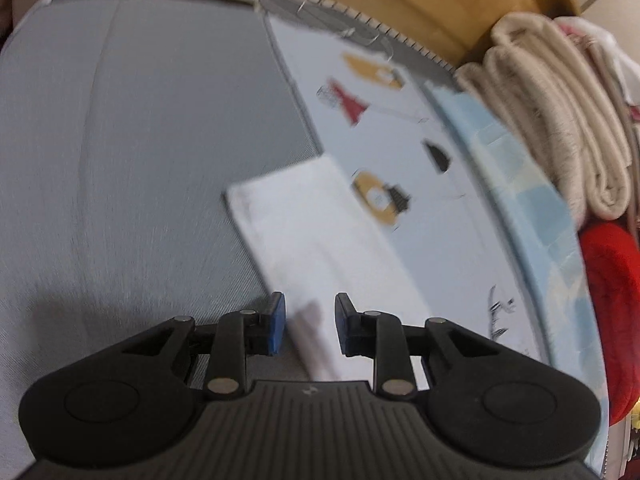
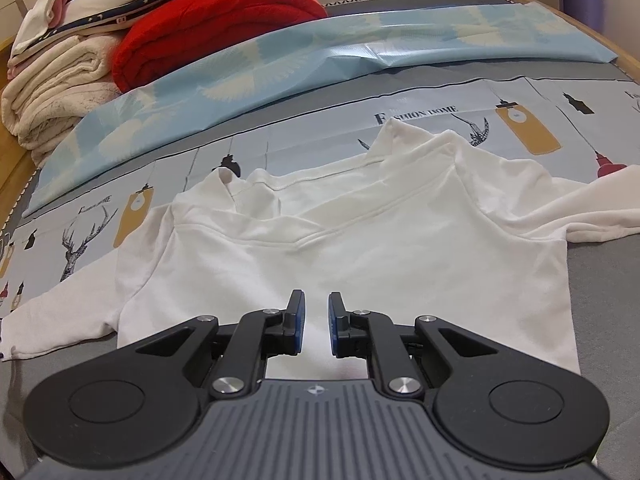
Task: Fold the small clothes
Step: 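Grasp the white sleeve cuff with the left gripper and pull it outward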
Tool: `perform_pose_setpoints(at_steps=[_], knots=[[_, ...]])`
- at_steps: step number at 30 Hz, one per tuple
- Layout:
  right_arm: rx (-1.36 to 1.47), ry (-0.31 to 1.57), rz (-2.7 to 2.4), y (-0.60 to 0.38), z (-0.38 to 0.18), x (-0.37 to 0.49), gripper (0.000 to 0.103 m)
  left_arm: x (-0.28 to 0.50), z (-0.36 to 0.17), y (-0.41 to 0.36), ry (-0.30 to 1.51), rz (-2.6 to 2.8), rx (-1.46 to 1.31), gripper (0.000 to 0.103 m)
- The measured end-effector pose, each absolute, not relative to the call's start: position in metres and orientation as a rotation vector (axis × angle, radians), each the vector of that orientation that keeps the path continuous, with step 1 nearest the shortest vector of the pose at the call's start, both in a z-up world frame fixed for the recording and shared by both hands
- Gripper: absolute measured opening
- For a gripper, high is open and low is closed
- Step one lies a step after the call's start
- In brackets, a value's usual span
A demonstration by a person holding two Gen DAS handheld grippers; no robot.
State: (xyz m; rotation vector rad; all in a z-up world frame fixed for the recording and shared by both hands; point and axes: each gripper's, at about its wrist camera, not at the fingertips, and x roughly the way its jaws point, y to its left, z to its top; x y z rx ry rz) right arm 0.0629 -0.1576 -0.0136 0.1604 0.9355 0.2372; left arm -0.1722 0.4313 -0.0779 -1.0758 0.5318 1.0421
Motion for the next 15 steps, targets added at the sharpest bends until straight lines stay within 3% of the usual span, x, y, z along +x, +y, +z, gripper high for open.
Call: perform_pose_setpoints(at_steps=[4,7,15], knots=[[0.163,0.933,0.214,-0.161,-0.016,0.066,0.012,-0.166,-0.086,0.430,0.548,1.050,-1.026,0.026],[0.168,0.935,0.207,-0.164,-0.017,0.067,0.012,-0.153,-0.082,0.428,0.595,1.047,-0.948,0.005],[0.185,0.921,0.186,-0.175,-0.012,0.070,0.012,-0.146,-0.038,0.409,0.427,1.123,-0.757,0.004]])
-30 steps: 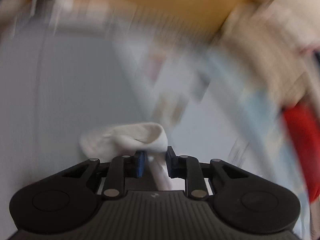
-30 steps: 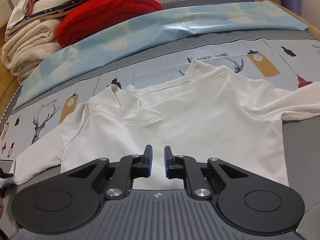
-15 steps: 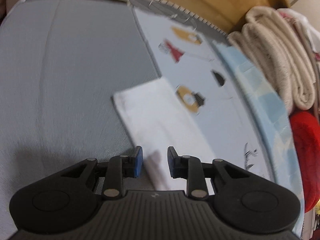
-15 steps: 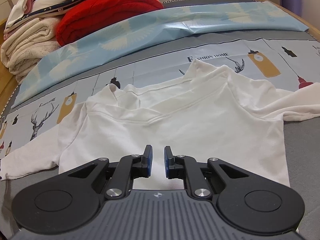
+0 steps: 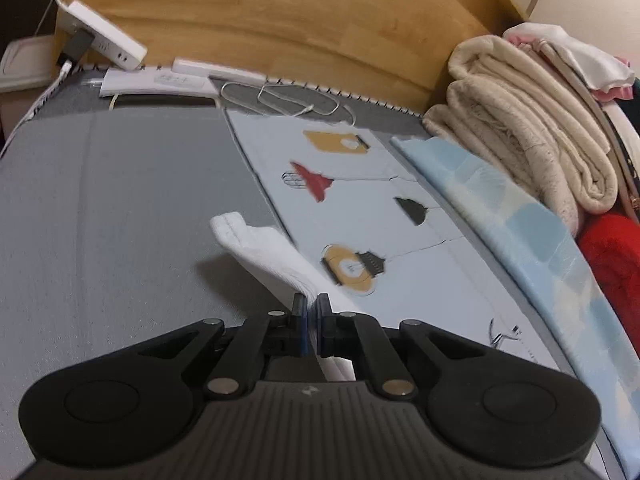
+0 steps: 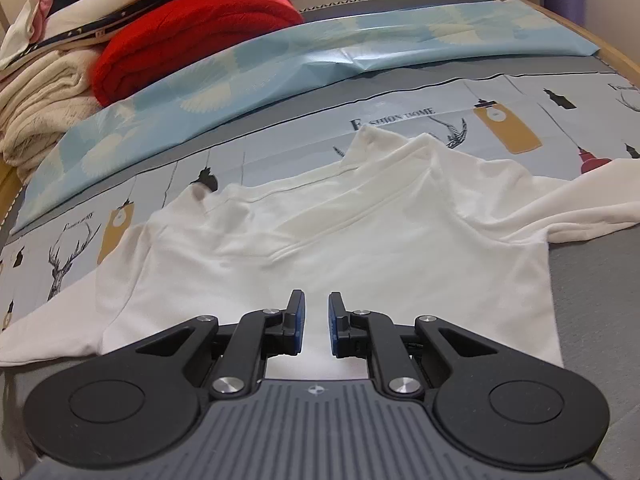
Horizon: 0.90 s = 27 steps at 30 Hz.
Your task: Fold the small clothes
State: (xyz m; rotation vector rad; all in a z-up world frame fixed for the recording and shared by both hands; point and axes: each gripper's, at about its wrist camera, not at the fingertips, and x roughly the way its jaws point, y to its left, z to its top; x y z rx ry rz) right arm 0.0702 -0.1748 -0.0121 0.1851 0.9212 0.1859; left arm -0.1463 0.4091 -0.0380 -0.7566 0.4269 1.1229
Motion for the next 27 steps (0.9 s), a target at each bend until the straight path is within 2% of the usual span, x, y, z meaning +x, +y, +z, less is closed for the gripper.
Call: perform_pose_setpoints(at_steps=[3,7,12,17,18,19,21,24,25,27], knots=[[0.185,0.909,0.171,-0.183,-0.010,0.071,0.012,-0.136,-0.027,0.397,0.441,1.111,-0.736,0.004],[0.203,0.894,0.145,-0.195,-0.006,0.072,0.012,-0.093,0.015,0.341,0.434,0.937,-0.568,0.004],[0.246,0.852,0.095,-0.214,0.002,0.070,0.012,-0.037,0.061,0.213,0.381,0.534,-0.380,0.004],[0.301,0.859,0.121,-0.228,0.000,0.071,0.010,0.000,0.057,0.073,0.424,0.107,-0.349,0.004],[0.302,0.865,0.117,-0.229,-0.001,0.071,0.010,0.007,0.049,0.053,0.466,0.019,-0.367,0.007],[0.301,0.868,0.112,-0.230,-0.002,0.072,0.010,0.017,0.037,0.032,0.560,-0.103,-0.387,0.016],[0.310,0.881,0.111,-0.232,-0.004,0.074,0.011,0.024,0.021,0.010,0.679,-0.205,-0.383,0.017],[0.327,0.901,0.105,-0.235,-0.006,0.078,0.011,0.012,0.028,0.014,0.661,-0.117,-0.335,0.019],[0.337,0.904,0.099,-0.235,-0.007,0.078,0.011,0.008,0.032,0.026,0.667,-0.040,-0.347,0.022],[0.358,0.912,0.093,-0.234,-0.007,0.081,0.011,0.005,0.037,0.048,0.717,0.118,-0.383,0.023]])
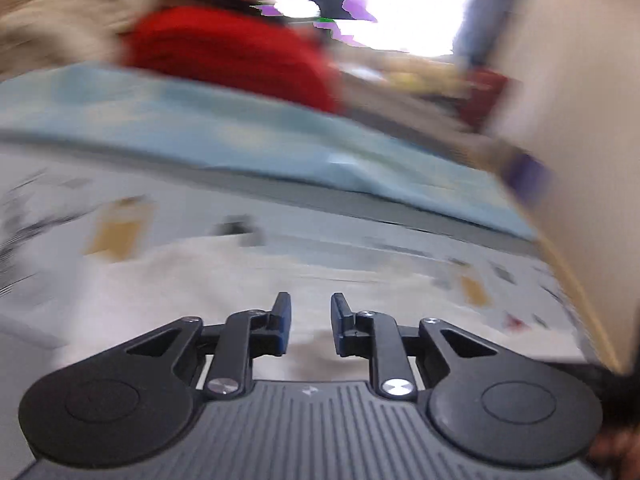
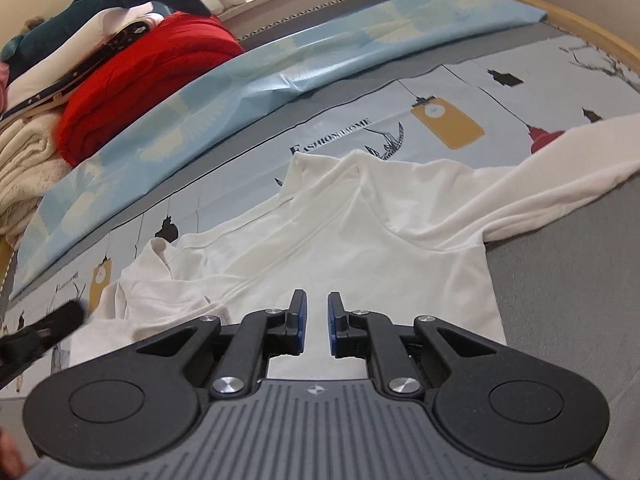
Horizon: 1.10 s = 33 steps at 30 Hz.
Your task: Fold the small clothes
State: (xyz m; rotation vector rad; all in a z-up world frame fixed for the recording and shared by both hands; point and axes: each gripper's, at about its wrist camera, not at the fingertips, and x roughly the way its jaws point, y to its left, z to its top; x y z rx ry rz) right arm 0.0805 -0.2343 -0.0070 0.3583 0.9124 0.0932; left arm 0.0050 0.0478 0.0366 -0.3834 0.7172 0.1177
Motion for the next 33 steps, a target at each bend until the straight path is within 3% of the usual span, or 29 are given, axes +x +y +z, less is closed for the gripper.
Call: perform_pose_setpoints(at_steps=[3,6,9,12,15,17,27,30,32,33], knots=[[0.353,0.909,0.124,-0.224,-0.007,0.082,0.011,0.004,0.035,0.072,0.787,0.300,-0.365,0.023],[0.370,0.917,0.180,-0.211,-0.012,0.082,0.010,-0.001,0.021,0.092,0.765,0.355,-0.365,0.032],[0.378,0.933,0.215,-0.198,-0.022,0.081,0.010,0.008,0.000,0.107,0.858,0.400,-0.355,0.032],[0.370,0.977,0.268,-0.186,-0.036,0.086,0.012,0.016,-0.004,0.131,0.840,0.378,-0.383,0.032],[0.358,0.996,0.325,-0.177,-0.047,0.092,0.031,0.009,-0.003,0.150,0.830,0.416,-0.360,0.032],[0.306,1.002,0.337,-0.169,-0.052,0.096,0.050,0.004,-0.002,0.163,0.837,0.427,-0.399,0.032],[0.123,0.978,0.415,-0.123,-0.067,0.104,0.052,-0.012,-0.009,0.218,0.868,0.501,-0.554,0.032],[0.034,0.968,0.406,-0.109,-0.067,0.100,0.043,-0.014,-0.009,0.224,0.866,0.511,-0.564,0.032],[0.015,0.960,0.420,-0.106,-0.065,0.098,0.007,-0.013,-0.009,0.225,0.867,0.513,-0.566,0.032],[0.018,0.950,0.428,-0.107,-0.063,0.097,0.002,-0.012,-0.010,0.224,0.869,0.509,-0.565,0.032]])
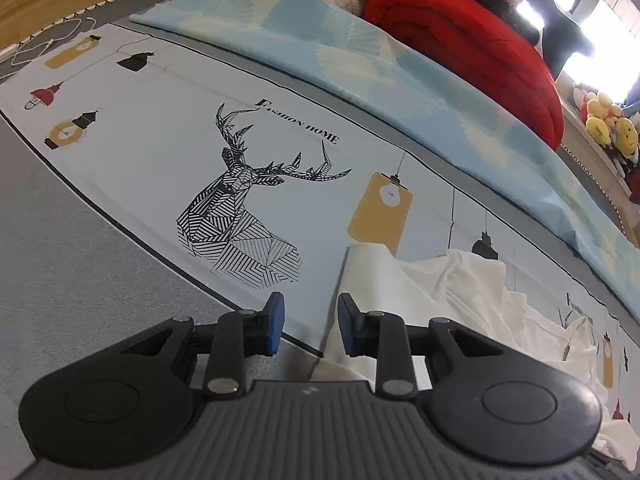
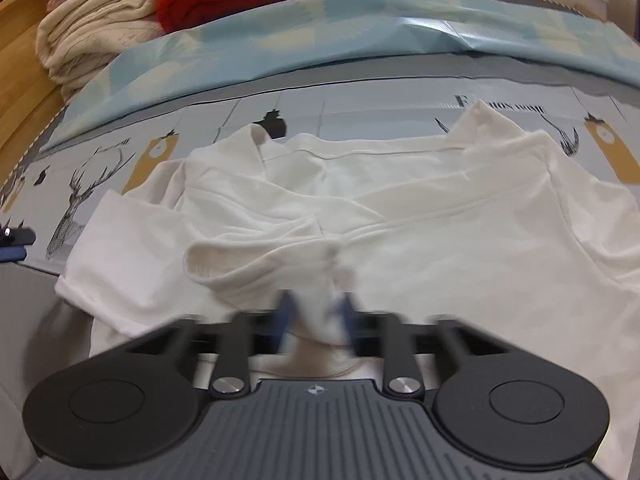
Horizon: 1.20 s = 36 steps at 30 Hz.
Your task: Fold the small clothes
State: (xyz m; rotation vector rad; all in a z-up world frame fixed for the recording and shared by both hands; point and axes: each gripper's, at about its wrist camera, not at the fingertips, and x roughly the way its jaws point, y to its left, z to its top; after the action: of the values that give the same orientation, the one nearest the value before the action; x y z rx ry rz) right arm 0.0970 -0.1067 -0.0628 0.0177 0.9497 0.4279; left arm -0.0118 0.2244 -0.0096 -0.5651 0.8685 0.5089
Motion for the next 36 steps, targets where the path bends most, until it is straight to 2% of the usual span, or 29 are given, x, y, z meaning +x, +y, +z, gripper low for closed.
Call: perform_pose_setpoints(at_steps=[6,9,11,19,26,30,33,35,36], knots=[[0.160,0.797,0.423,-0.136,-0.027,0.092,0.000,-0.008,-0.011,0.221,0.867,0.507,-0.560,0.032],[0.391,0.626,0.273,-0.178,-0.009,0.086,0.000,-0.006,-0.011,0.218,0.867,0.506,-0.558,0.032],[0.509,0.581,0.124,-0.205,-0.009,0.081,0.000,-0.004,-0.012,0.215,0.870,0.500,-0.554,0.032],[0.676,0.769,-0.148,-0.262,-0.055,0.097,0.000,0.014,-0.025,0.188,0.915,0.398,-0.522,0.032],[0.633,0.547,-0.147,-0.267,-0.021,0.081,0.000,0.026,-0.036,0.165,0.939,0.284,-0.541,0.033],[0.618,0.813,-0.249,-0.279,-0.057,0.100,0.000,0.029,-0.047,0.155,0.989,0.240,-0.515,0.034],[0.636,0.878,-0.333,-0.288,-0.071,0.097,0.004,0.031,-0.063,0.153,1.086,0.254,-0.475,0.041],[0.615,0.853,-0.325,-0.290,-0.063,0.099,0.005,0.031,-0.075,0.154,1.151,0.300,-0.426,0.056],[0.601,0.833,-0.333,-0.290,-0.059,0.098,0.005,0.029,-0.076,0.156,1.151,0.311,-0.431,0.057]])
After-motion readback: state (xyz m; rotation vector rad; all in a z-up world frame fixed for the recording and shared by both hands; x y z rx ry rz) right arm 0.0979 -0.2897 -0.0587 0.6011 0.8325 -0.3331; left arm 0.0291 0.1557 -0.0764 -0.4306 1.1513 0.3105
